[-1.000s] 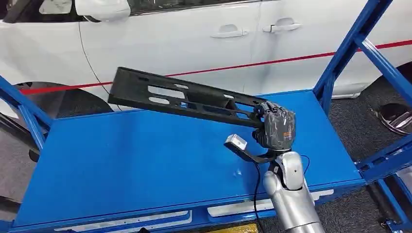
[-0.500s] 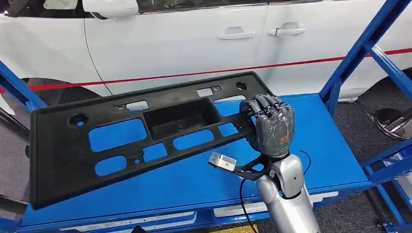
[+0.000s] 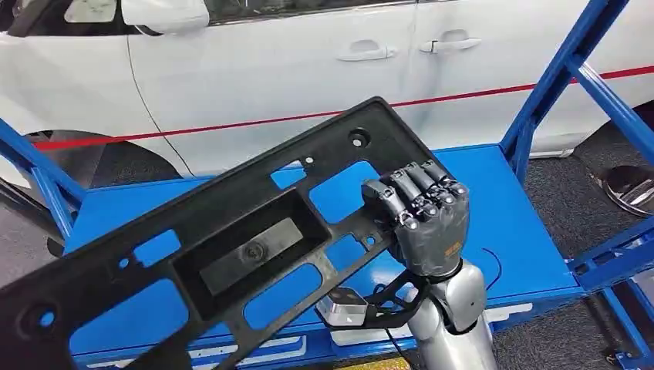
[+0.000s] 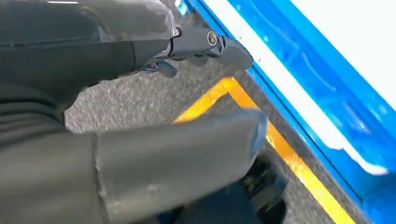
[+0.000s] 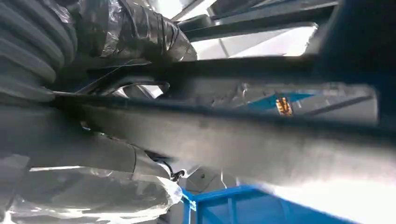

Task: Take the parts from the cabinet and place them on the table.

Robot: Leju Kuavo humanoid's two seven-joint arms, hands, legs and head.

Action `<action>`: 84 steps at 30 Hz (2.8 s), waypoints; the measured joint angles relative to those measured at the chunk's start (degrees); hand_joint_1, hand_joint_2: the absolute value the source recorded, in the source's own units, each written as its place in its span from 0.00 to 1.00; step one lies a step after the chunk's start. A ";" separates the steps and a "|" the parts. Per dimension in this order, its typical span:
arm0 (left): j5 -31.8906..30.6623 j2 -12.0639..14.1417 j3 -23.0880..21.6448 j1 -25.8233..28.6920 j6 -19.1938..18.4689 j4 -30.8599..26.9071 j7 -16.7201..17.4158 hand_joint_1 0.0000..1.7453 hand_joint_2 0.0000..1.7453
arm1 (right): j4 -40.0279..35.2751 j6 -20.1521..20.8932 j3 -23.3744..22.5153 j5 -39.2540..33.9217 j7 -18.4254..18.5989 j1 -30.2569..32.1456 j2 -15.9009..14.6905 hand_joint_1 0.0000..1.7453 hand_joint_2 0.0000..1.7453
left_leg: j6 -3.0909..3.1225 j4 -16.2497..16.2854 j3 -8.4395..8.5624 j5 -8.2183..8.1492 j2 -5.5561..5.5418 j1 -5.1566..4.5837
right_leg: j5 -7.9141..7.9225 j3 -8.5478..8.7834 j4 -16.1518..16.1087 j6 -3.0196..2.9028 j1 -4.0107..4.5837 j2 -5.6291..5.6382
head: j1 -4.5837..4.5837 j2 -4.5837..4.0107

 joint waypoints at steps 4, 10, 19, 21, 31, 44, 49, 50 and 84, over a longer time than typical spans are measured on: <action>-0.92 -0.68 -0.09 0.13 0.43 0.00 -0.35 0.00 1.00 | -0.68 0.00 0.00 -0.07 -0.46 0.27 0.81 1.00 1.00 | 0.45 -16.15 7.55 8.02 0.09 0.11 | -0.15 0.18 0.14 0.28 -0.01 0.12 | 0.00 0.00; -1.99 -1.20 -1.16 0.40 1.92 0.00 0.31 0.00 1.00 | -0.77 0.00 0.00 -0.11 0.40 0.25 1.03 1.00 1.00 | 2.50 -18.24 8.28 8.42 0.00 -0.08 | -0.65 -0.22 0.90 2.16 0.02 0.13 | -0.02 0.00; 0.66 -1.44 -0.50 0.47 0.57 0.00 0.89 0.00 1.00 | -0.59 0.00 1.07 -1.66 0.79 0.61 0.99 1.00 1.00 | 2.92 -17.59 8.06 8.17 -0.16 -0.48 | -0.09 -0.27 2.70 1.88 -0.02 0.10 | 0.02 0.00; 1.12 -1.57 -0.26 0.38 0.13 0.00 0.64 0.00 1.00 | -0.59 0.00 1.49 -1.75 0.79 0.62 0.99 1.00 1.00 | 2.36 -17.21 7.67 8.00 -0.19 -0.90 | -0.71 0.40 0.46 1.56 0.28 0.18 | 0.00 0.00; 1.77 -1.60 0.66 0.30 -1.07 0.00 2.23 0.00 1.00 | 0.63 0.02 4.13 -2.16 2.36 0.17 0.53 1.00 1.00 | -0.06 -0.32 0.05 0.42 -0.01 -0.02 | -0.08 0.50 -0.39 0.03 0.02 -0.07 | 0.00 0.00; 1.79 -1.64 1.01 -0.01 -1.07 0.00 2.71 0.00 1.00 | 1.29 0.02 4.92 -2.16 2.67 -0.16 -0.06 1.00 1.00 | 3.19 -18.44 8.18 8.71 0.12 -0.31 | -8.39 -5.48 13.52 2.40 -0.03 0.11 | 0.00 0.00; 0.92 -1.90 1.03 -0.13 -2.19 0.00 2.14 0.00 1.00 | 1.66 0.02 5.16 -0.68 4.29 -0.18 -0.61 1.00 1.00 | 3.14 -17.64 7.71 8.68 -0.04 -0.51 | -2.03 -0.56 5.23 1.89 -0.05 0.10 | 0.02 0.00; 0.61 -2.08 1.01 -0.27 -2.27 0.00 2.18 0.00 1.00 | 1.66 0.02 5.29 -0.66 4.42 -0.21 -0.69 1.00 1.00 | 3.00 -17.50 7.60 8.61 -0.08 -0.52 | -1.44 1.37 1.06 1.60 0.03 0.09 | 0.04 0.00; 1.16 -3.43 1.03 -0.33 -1.79 -0.44 3.93 0.00 1.00 | 4.65 0.02 6.53 -2.67 2.30 0.11 -1.16 1.00 1.00 | 1.70 -17.50 5.64 10.91 0.45 -0.74 | -3.08 4.35 -0.39 1.51 0.62 0.15 | -0.07 0.00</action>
